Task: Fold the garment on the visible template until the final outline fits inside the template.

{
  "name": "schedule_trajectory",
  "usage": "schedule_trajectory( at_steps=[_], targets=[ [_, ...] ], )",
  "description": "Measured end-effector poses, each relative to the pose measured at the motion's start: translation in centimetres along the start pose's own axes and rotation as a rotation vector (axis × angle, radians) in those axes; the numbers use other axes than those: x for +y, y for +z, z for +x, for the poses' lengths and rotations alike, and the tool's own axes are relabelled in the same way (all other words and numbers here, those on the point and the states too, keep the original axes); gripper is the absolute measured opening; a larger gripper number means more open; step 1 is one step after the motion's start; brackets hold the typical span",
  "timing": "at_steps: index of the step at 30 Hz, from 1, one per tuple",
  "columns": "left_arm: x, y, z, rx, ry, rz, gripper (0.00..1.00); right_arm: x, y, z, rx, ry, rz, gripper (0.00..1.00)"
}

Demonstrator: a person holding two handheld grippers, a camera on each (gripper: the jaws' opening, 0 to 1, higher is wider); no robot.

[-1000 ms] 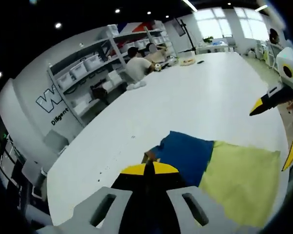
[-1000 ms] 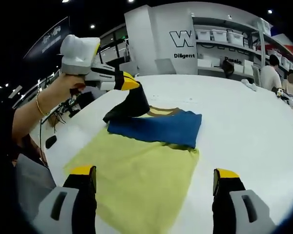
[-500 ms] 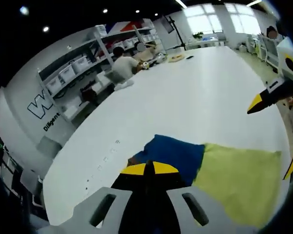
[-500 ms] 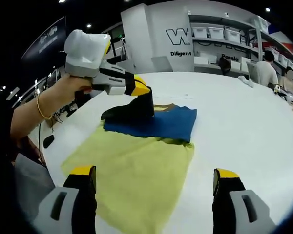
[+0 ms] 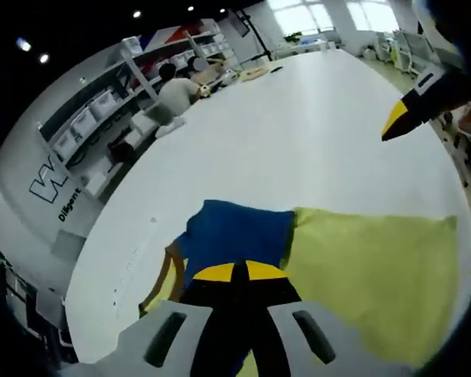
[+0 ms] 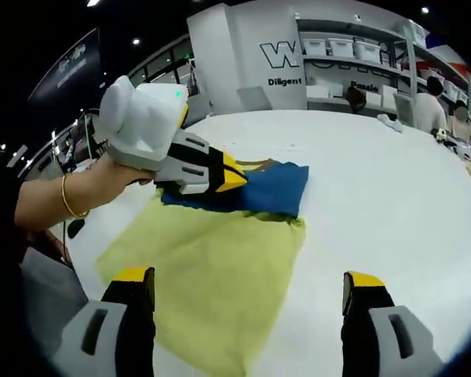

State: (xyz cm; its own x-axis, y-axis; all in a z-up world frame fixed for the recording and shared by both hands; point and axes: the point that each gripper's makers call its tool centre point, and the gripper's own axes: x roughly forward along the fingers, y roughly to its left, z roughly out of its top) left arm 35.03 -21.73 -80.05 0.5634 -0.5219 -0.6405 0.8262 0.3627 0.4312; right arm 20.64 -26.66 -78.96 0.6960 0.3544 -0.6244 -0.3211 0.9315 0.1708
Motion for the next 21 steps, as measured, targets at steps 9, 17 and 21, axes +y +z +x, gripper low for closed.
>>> schedule_trajectory(
  at_steps=[9, 17, 21],
  targets=[
    [-3.0, -1.3, 1.5, 0.039, -0.041, 0.062, 0.03, -0.3, -0.9, -0.4, 0.018, -0.009, 0.013, 0.99],
    [-4.8, -1.9, 2.1, 0.044, -0.095, 0.108, 0.05, -0.3, -1.7, -0.6, 0.029, -0.018, 0.025, 0.99],
    [-5.0, -1.5, 2.0, 0.024, -0.104, 0.092, 0.18, -0.3, -1.8, -0.5, 0.034, -0.020, 0.026, 0.99]
  ],
)
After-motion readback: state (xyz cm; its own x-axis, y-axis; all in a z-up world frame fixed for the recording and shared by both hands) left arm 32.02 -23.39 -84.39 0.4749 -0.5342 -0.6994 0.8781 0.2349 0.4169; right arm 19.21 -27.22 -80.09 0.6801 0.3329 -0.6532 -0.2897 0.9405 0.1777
